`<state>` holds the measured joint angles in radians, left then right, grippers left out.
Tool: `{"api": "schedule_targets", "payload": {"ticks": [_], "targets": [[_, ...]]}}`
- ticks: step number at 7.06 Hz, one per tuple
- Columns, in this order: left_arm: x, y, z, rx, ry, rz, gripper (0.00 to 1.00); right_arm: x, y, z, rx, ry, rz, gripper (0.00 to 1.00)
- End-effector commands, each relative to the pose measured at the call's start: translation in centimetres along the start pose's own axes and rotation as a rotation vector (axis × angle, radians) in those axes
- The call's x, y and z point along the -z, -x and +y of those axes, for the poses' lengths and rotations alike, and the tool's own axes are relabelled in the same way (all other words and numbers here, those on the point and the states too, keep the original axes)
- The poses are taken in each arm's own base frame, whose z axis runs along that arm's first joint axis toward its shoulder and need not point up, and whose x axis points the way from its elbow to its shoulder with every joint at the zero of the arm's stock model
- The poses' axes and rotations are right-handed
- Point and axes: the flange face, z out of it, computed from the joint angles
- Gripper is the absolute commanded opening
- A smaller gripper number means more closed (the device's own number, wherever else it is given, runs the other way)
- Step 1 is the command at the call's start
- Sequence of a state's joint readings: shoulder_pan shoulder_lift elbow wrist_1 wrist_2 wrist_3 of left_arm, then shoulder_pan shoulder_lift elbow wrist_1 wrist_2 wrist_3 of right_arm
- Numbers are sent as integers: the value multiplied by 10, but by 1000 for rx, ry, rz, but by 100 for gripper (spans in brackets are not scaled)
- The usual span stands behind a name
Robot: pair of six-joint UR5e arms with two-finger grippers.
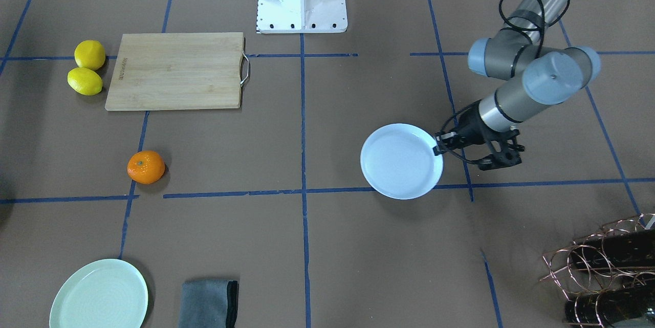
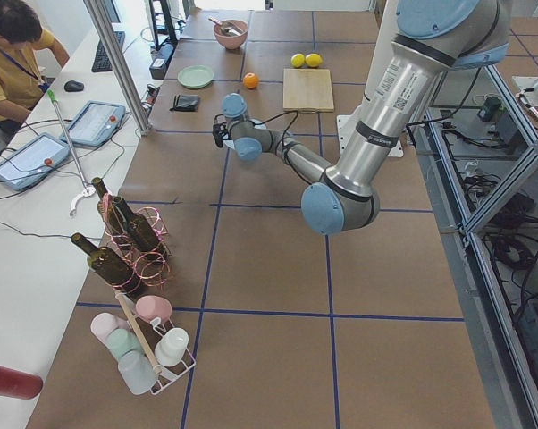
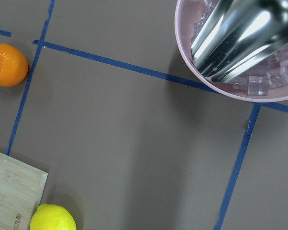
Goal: Pick orange to plate
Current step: 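Slide the light blue plate with the left gripper toward the table center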
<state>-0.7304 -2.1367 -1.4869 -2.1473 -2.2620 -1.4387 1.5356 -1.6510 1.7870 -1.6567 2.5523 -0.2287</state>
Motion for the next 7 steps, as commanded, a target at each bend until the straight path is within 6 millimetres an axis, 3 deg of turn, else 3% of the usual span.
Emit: {"api": "schedule_targets", "payload": {"ticks": [1, 3, 6, 7], "targets": [[-48, -58, 57, -26, -29, 20, 0, -7, 4, -2, 11, 15, -3, 100], [-64, -54, 55, -21, -52, 0, 0, -15, 17, -14, 39, 31, -9, 100], [-76, -42, 57, -19, -53, -18, 0, -22, 65, -68, 71, 34, -14, 100], [-74, -41, 57, -20, -53, -17, 10, -26, 93, -94, 60, 35, -18, 100]]}}
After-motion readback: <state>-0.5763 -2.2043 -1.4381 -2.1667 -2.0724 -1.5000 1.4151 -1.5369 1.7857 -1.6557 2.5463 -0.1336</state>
